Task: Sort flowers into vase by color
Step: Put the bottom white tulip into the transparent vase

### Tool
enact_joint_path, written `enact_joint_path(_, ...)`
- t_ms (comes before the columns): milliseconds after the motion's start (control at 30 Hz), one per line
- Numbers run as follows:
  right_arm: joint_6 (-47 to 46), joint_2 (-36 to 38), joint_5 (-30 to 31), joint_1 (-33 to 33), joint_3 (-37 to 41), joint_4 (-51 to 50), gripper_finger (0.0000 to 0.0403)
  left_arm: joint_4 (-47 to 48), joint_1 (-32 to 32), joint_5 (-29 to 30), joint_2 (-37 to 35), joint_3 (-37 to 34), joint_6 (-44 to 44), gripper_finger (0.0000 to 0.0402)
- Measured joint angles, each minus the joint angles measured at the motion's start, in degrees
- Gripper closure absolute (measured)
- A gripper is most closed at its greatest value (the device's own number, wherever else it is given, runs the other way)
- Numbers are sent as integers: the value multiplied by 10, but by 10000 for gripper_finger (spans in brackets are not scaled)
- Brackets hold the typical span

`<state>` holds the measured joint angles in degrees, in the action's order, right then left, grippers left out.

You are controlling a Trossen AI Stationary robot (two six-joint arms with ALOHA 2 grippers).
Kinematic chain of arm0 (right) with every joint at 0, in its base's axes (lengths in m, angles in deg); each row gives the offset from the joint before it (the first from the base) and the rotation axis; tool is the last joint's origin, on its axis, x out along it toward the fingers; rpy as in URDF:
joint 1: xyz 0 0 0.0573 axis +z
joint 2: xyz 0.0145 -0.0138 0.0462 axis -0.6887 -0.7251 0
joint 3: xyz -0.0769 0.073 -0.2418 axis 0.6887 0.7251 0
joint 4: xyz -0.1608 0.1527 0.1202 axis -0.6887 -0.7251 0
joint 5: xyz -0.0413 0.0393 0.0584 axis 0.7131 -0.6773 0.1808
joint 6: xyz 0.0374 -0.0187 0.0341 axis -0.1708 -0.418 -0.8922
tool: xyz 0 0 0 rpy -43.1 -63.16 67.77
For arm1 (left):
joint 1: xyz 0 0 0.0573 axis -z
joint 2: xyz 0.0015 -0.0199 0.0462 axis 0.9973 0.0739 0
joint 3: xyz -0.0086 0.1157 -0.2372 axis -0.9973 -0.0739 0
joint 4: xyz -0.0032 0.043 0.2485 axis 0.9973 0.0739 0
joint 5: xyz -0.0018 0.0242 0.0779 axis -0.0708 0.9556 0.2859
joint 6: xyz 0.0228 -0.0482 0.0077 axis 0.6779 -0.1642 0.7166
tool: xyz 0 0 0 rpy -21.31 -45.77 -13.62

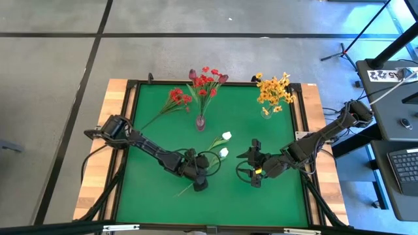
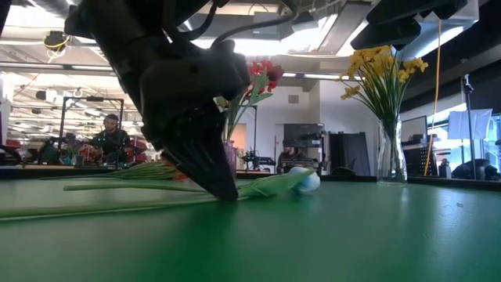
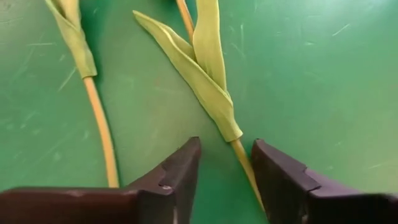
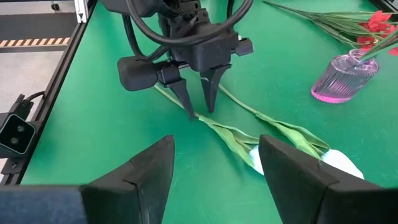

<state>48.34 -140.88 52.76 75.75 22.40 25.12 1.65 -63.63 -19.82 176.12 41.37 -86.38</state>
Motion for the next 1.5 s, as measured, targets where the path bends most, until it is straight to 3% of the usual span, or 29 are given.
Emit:
enact_joint_path(333,1,14,0,0,0,0,171,5,-1,-16,-5,-1,-1,393)
enact_joint_path(533,1,65,-24,1,0,-3,171,-8,1,-31,-32,-3,-1,399)
enact_joint_path(733,8,121,-15,34,0,-5,171,-21,8,1,-77,-3,6,400)
enact_joint_path(967,53,161,104,132,0,-3,171,-74,23,85,-139,-3,69,401)
enact_joint_path(1200,110,164,236,209,0,13,171,-179,21,92,-212,-3,184,401)
enact_joint_path(1400,148,163,265,212,0,47,171,-289,7,82,-256,-2,277,401)
enact_joint_path(1500,181,151,264,186,0,96,171,-345,-3,32,-257,-2,304,401)
